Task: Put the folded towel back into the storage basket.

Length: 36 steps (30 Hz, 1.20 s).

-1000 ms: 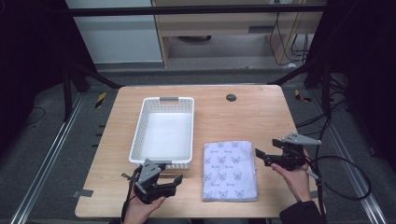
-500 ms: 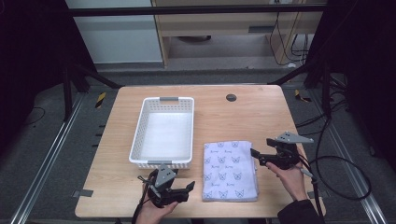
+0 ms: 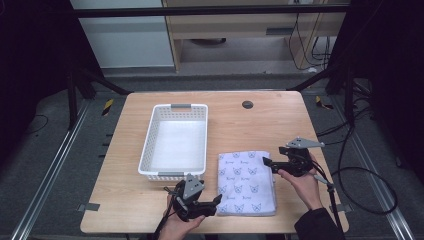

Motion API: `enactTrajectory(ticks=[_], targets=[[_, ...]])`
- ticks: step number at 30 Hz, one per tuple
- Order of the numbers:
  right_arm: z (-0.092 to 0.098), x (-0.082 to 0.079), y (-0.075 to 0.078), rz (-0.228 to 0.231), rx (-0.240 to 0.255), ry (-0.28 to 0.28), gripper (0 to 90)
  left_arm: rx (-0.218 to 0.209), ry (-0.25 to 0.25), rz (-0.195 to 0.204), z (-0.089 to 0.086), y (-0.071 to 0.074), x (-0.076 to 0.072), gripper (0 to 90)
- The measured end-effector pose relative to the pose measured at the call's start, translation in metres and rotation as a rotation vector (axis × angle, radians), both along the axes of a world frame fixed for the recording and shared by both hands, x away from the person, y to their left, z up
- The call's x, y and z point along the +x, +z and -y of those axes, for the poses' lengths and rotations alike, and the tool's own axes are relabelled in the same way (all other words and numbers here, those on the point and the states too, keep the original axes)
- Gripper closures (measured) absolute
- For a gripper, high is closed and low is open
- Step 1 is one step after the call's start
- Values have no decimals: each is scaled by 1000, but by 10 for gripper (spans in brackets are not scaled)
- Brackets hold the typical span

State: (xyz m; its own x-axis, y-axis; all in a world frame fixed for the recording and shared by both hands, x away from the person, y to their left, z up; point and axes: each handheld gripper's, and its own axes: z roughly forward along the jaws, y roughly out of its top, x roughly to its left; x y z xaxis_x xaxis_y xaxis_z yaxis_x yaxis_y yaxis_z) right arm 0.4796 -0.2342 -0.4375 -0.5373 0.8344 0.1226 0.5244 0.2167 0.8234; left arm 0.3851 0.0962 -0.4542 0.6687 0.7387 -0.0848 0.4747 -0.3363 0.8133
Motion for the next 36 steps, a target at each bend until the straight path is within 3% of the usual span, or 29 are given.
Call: enactTrajectory(ticks=[6, 17, 36], targets=[[0, 3, -8, -23, 13, -11, 239, 10, 3, -29, 11, -8, 5, 275], [-2, 10, -23, -60, -1, -43, 285, 75, 20, -61, 24, -28, 13, 323], [-15, 22, -50, -137, -66, -37, 387, 62, 56, -123, 34, -44, 19, 417]])
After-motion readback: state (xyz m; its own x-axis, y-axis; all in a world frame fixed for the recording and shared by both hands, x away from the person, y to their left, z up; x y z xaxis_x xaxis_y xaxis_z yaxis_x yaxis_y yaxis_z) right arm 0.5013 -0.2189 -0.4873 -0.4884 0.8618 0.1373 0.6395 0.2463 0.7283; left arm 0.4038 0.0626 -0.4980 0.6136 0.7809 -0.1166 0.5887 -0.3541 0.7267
